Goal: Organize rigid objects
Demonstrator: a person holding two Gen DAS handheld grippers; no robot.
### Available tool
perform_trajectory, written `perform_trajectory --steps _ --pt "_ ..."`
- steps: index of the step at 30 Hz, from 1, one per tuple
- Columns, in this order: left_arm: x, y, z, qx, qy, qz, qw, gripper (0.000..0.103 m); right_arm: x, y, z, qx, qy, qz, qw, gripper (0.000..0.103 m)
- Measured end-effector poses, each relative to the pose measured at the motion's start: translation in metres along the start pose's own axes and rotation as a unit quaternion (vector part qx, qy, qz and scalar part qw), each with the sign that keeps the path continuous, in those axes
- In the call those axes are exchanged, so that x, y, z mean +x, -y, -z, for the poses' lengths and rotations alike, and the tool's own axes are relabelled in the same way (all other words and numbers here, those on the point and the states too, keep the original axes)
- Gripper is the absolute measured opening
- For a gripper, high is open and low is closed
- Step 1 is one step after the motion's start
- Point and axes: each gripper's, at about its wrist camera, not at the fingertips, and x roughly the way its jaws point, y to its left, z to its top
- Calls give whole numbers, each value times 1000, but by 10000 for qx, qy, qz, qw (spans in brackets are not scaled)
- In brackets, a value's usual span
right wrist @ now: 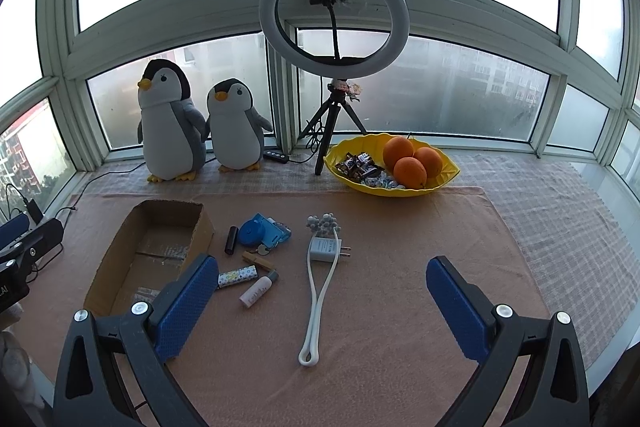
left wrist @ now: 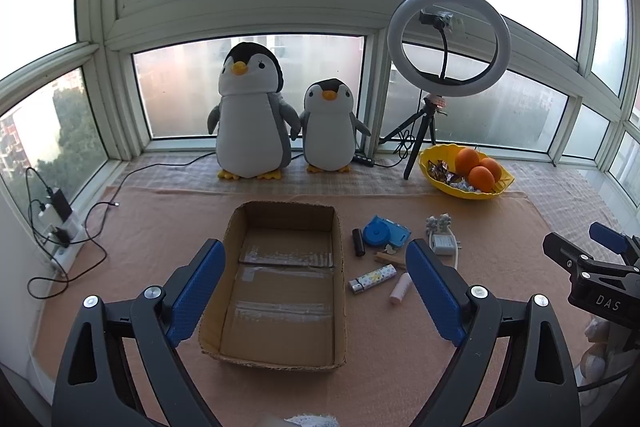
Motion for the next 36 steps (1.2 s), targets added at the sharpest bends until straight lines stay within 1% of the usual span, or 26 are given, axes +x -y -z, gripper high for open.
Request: perform_trajectory --steps 18,23,28,32,36 --pt "6 2 1 3 -57 -17 10000 92 4 -2 3 -2 -49 -22 10000 103" --pt "9 -2 1 -28 -93 -77 9999 92 6 -1 4 5 -84 -30 10000 103" --pt "17 -20 2 -140 -186 -299 9993 92 8 1 5 12 -85 -20 10000 103" --pt "31 -49 7 -259 -344 -680 9968 92 10 1 5 -31 -58 -12 10000 103" --pt "51 -78 18 -389 -654 -1020 9919 92 16 4 7 -35 -98 9 9999 103"
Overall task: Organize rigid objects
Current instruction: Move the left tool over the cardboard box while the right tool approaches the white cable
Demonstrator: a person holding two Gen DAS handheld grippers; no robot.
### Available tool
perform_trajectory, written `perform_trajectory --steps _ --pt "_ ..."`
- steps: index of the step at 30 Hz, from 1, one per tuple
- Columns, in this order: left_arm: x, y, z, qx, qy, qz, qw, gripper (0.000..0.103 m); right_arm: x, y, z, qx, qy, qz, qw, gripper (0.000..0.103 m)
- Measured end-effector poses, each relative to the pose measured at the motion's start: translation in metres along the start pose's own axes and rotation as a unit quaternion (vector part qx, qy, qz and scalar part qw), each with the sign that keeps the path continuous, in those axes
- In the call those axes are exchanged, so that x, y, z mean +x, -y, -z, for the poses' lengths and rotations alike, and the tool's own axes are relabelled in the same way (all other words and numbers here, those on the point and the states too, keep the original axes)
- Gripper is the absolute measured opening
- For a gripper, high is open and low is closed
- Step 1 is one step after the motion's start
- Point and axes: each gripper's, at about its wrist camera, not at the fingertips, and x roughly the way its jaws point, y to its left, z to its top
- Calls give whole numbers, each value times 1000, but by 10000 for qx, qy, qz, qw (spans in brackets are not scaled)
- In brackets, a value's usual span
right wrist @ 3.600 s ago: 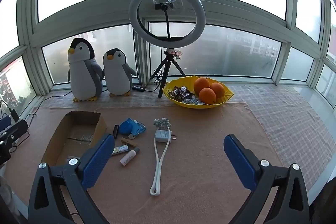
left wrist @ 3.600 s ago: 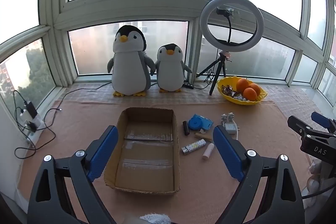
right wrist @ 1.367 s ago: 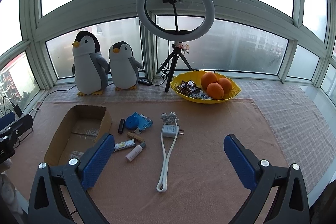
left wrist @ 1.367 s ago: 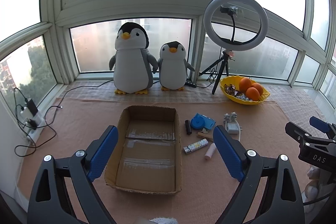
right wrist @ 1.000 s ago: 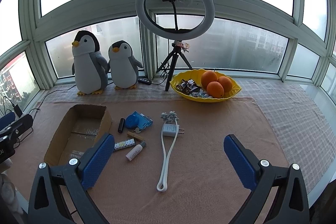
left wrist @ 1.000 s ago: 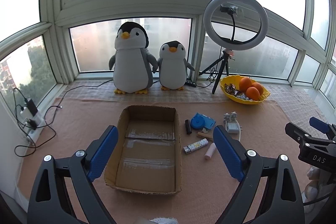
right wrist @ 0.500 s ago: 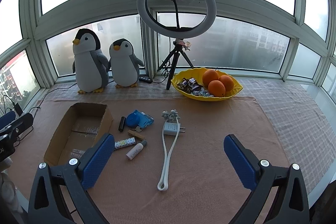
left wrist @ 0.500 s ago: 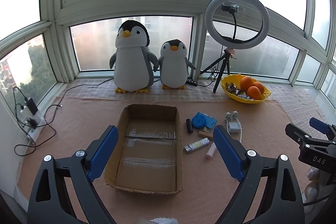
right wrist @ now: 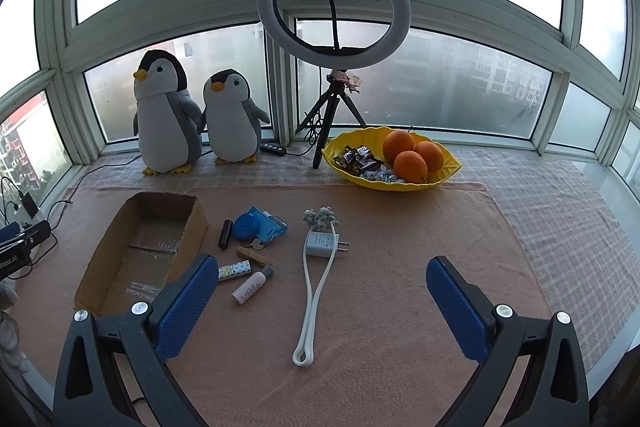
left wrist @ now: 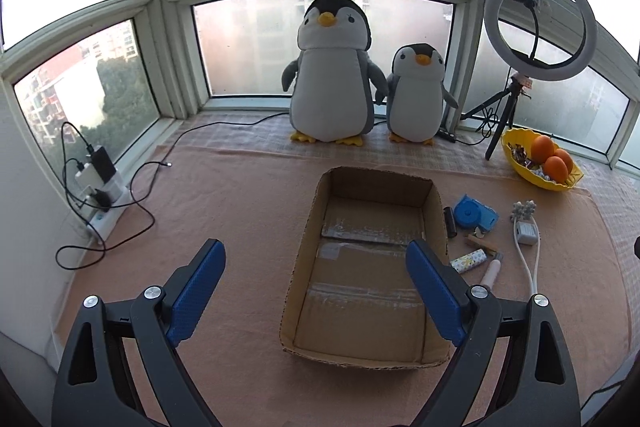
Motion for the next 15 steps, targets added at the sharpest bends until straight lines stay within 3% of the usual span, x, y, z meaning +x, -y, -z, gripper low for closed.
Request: perform_trajectory --steps 3,8,15 --pt "25 -13 10 -63 -327 -169 9993 92 5 5 3 64 -27 32 10000 103" --pt "61 -23 37 -218 -927 -126 9954 92 13 14 7 150 -83 62 9998 103" --pt "87 -28 59 -333 -1307 -210 9906 92 27 18 12 170 -271 -80 9995 103"
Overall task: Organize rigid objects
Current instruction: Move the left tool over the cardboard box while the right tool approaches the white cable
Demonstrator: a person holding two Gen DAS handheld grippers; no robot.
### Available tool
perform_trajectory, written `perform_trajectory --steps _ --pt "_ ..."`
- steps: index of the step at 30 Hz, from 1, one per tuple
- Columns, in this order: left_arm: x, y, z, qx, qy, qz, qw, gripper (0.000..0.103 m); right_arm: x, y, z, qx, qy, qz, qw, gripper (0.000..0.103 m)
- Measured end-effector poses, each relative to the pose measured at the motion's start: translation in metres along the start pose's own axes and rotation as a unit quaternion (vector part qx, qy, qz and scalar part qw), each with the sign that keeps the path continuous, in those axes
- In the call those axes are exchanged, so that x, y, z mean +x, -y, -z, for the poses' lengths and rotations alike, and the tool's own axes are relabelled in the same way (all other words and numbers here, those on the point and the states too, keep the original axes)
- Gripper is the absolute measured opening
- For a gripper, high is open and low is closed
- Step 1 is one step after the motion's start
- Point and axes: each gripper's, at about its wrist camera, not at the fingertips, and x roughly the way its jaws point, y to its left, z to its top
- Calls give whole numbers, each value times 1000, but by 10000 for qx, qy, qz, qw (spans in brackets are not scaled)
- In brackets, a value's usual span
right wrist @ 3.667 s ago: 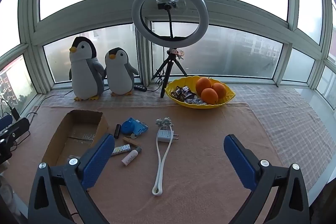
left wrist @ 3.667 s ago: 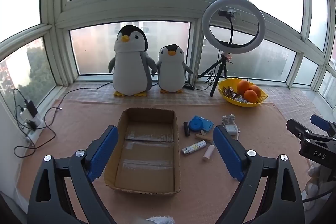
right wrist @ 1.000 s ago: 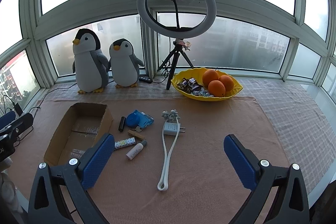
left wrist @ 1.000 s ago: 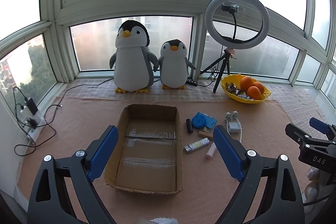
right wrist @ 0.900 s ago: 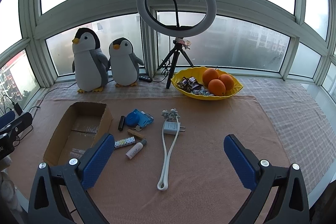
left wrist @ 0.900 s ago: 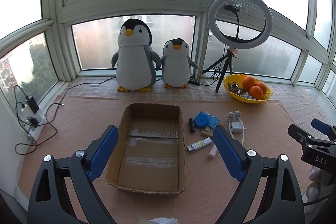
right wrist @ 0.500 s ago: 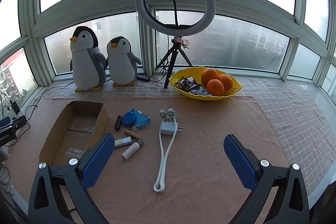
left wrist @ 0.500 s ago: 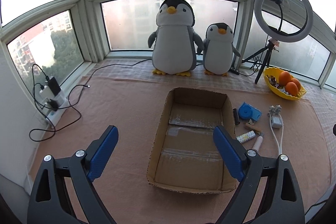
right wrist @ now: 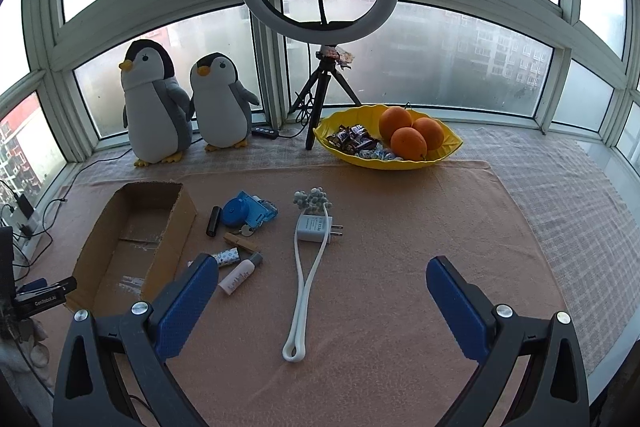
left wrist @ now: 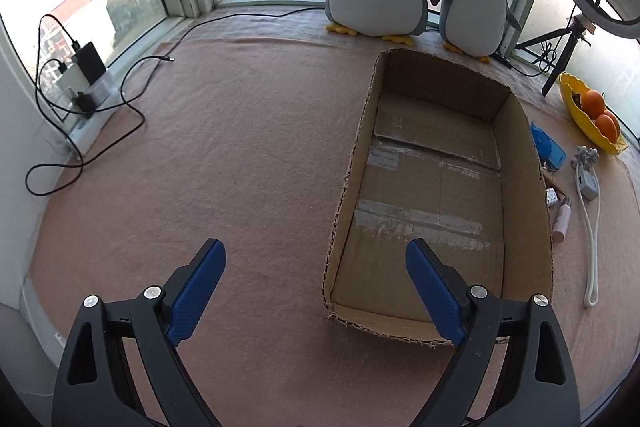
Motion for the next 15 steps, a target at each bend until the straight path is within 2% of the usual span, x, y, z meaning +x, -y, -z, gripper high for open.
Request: perform_trajectory --steps 8,15 --pt "24 -1 2 -19 -161 -123 9998 91 27 -2 6 -67 -247 57 9997 103" --pt "30 2 6 34 -247 -61 9997 87 64 2 4 40 -486 30 9988 103"
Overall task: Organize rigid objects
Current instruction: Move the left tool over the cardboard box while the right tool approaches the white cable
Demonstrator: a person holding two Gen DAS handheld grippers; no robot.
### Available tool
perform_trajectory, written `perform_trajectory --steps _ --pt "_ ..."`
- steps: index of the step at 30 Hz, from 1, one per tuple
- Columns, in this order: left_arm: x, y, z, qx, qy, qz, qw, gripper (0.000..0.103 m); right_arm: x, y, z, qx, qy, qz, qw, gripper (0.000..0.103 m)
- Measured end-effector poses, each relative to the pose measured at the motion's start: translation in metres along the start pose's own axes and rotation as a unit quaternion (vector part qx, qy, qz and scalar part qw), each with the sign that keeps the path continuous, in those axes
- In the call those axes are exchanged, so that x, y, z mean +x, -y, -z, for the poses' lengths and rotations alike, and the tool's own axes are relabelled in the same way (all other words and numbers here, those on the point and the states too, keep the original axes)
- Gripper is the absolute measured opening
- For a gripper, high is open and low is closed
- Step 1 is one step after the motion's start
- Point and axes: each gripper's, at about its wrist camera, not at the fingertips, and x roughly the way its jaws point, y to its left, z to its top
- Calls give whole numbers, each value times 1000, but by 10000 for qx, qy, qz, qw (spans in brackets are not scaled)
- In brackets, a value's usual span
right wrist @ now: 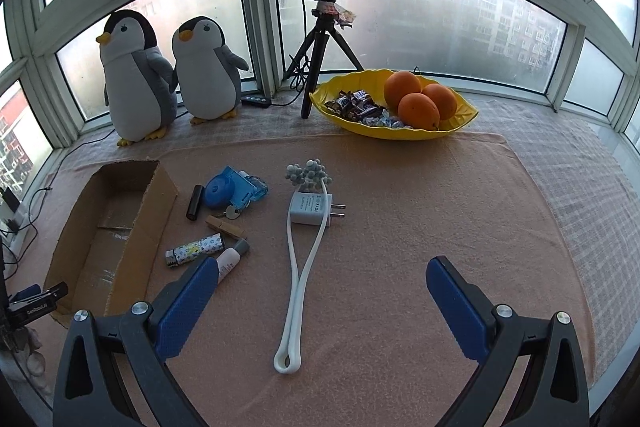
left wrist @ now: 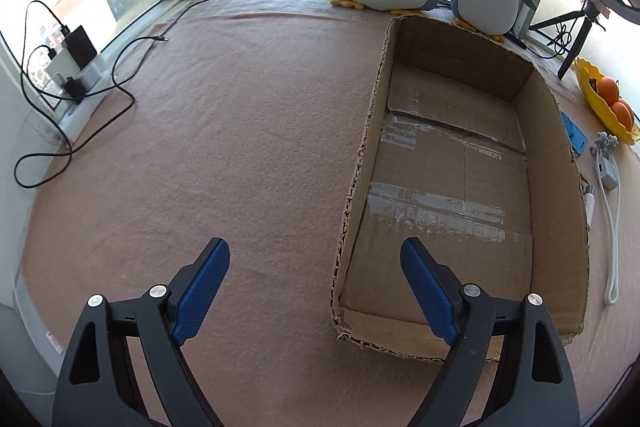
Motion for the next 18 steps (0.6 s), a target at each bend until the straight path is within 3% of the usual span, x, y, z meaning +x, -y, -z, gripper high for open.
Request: perform_trajectory --steps 3,10,16,18 --pt "1 0 1 9 -10 13 10000 86 18 -2 -1 -62 -159 -86 9998 103" --pt "8 -2 7 -4 -87 129 9999 67 53 0 2 -7 -482 -138 9987 101" --pt "11 -8 11 -209 64 438 9988 61 73 1 5 -60 -691 -167 9975 94" --pt "12 -8 12 -242 119 569 9980 57 80 4 6 -7 -814 -215 9965 87"
